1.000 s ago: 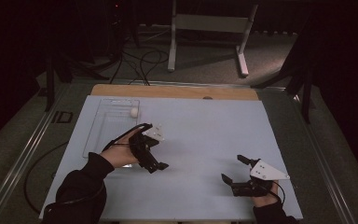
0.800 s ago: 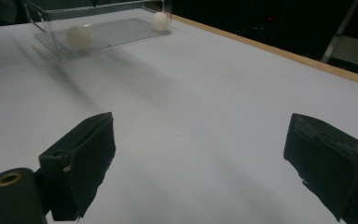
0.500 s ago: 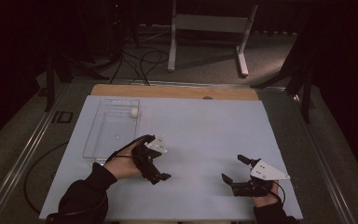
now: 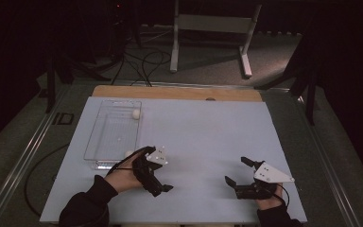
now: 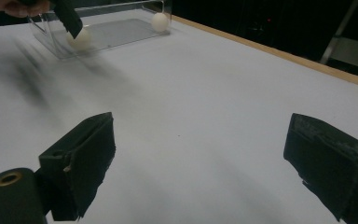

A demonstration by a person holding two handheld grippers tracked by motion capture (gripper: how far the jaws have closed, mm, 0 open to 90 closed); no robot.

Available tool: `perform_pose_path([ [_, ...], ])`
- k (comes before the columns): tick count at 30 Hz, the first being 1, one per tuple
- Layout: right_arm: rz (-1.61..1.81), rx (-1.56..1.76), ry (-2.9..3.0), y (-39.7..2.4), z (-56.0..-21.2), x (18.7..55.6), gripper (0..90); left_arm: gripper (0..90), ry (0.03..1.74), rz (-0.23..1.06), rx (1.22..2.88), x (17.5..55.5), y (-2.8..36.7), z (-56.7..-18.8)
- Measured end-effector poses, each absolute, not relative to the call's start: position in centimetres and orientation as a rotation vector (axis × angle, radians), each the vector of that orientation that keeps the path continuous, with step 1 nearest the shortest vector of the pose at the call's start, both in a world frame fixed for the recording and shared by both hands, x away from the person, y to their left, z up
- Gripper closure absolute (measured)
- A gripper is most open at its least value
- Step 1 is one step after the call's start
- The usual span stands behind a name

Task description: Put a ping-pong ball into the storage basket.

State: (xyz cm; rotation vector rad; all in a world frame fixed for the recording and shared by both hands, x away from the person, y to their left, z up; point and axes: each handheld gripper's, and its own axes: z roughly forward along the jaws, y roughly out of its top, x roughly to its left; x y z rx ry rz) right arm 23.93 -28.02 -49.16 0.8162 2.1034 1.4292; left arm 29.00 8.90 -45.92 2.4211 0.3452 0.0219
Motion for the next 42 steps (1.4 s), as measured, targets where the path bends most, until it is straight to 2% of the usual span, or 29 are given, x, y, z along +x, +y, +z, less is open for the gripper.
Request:
perform_pose_path([
  [29, 1.427, 0.818, 2.100, -28.0, -49.1, 23.9, 8.8, 0.2, 0.355, -0.066, 2.331, 25.5, 12.8, -48.6],
  [42, 1.426, 0.817, 2.102, -27.9, -49.1, 23.9, 8.8, 0.2, 0.379, -0.043, 2.289, 24.8, 15.2, -48.9],
])
